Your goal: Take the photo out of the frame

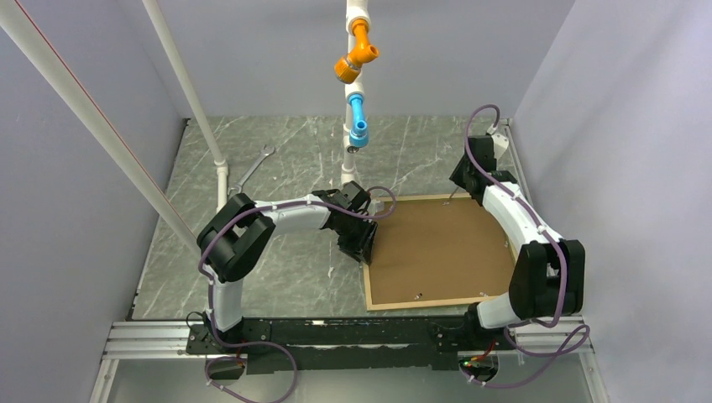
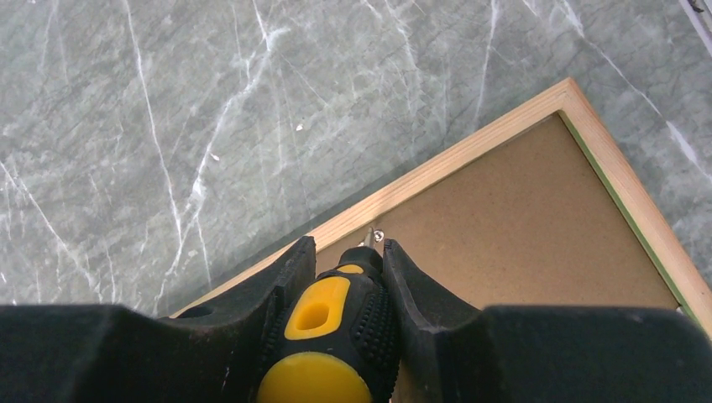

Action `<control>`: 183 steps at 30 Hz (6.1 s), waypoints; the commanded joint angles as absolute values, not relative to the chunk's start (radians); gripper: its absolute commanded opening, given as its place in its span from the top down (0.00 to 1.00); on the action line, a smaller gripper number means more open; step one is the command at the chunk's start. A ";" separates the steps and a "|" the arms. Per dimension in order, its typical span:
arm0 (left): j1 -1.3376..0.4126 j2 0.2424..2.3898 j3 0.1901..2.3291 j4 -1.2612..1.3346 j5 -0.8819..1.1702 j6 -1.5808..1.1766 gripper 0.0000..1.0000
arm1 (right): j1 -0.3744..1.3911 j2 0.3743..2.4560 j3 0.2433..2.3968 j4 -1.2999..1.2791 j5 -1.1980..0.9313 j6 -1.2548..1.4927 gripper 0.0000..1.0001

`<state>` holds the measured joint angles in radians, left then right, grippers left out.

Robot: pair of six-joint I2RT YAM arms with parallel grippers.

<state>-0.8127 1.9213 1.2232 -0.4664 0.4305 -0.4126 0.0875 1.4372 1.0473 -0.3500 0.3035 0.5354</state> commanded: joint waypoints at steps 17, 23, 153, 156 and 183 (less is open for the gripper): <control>-0.816 1.909 1.206 -0.425 0.428 -0.399 0.58 | 0.117 1.445 1.047 -0.348 0.306 0.557 1.00; -0.816 1.909 1.201 -0.417 0.437 -0.404 0.58 | 0.129 1.392 1.038 -0.416 0.363 0.544 1.00; -0.817 1.758 1.133 -0.467 0.502 -0.406 0.35 | 0.335 1.173 1.113 -1.350 0.474 0.879 1.00; -0.809 1.747 1.168 -0.530 0.509 -0.374 0.35 | 0.289 1.179 1.108 -1.432 0.521 0.937 1.00; -0.733 1.746 1.270 -0.593 0.526 -0.151 0.31 | 0.056 1.131 1.064 -1.394 0.397 0.905 1.00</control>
